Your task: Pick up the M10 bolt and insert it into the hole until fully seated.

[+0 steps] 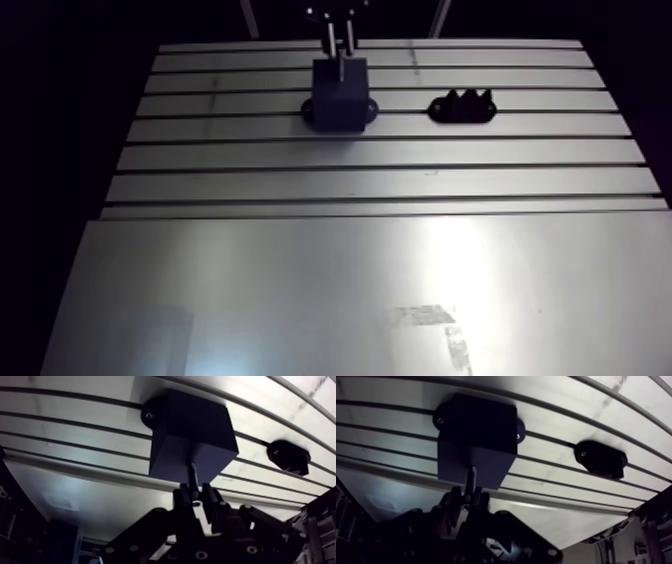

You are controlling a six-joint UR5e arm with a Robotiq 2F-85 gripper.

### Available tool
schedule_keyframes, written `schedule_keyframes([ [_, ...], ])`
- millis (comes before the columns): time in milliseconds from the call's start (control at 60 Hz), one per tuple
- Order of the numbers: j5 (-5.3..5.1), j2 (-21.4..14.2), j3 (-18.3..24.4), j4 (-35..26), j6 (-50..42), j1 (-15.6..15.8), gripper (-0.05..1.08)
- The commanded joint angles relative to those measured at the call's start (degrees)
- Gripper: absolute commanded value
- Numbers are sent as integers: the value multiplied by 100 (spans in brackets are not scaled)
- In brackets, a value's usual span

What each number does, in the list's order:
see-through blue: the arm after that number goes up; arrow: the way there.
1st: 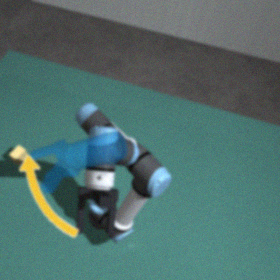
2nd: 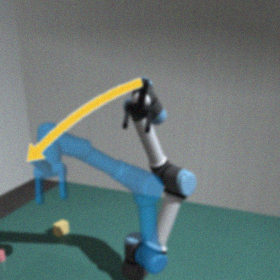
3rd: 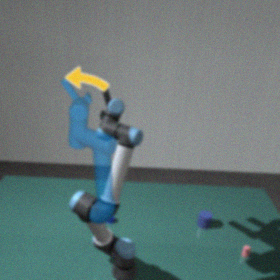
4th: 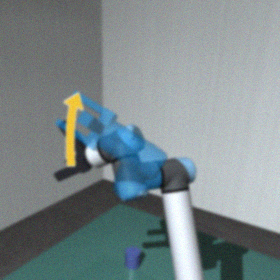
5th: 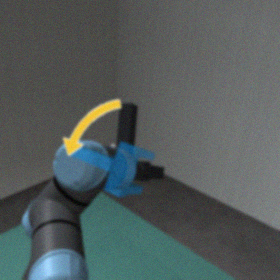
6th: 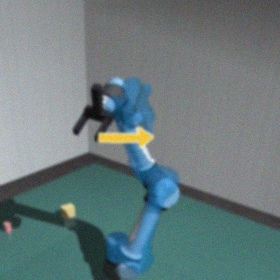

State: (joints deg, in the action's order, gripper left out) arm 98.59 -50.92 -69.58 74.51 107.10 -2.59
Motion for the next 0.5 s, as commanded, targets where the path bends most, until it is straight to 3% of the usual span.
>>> schedule_keyframes([
  [17, 16, -9, 2, 40, 7, 4, 69],
  [33, 16, -9, -5, 41, 8, 4, 44],
  [50, 16, -9, -5, 41, 8, 4, 44],
  [67, 9, -9, -7, 41, 16, 4, 26],
  [83, 7, -16, -14, 33, 32, 4, 16],
  [100, 7, -16, -14, 33, 32, 4, 16],
  [133, 7, -18, -39, 32, 66, 20, 2],
  [500, 25, -27, -26, 41, 96, 14, 1],
])
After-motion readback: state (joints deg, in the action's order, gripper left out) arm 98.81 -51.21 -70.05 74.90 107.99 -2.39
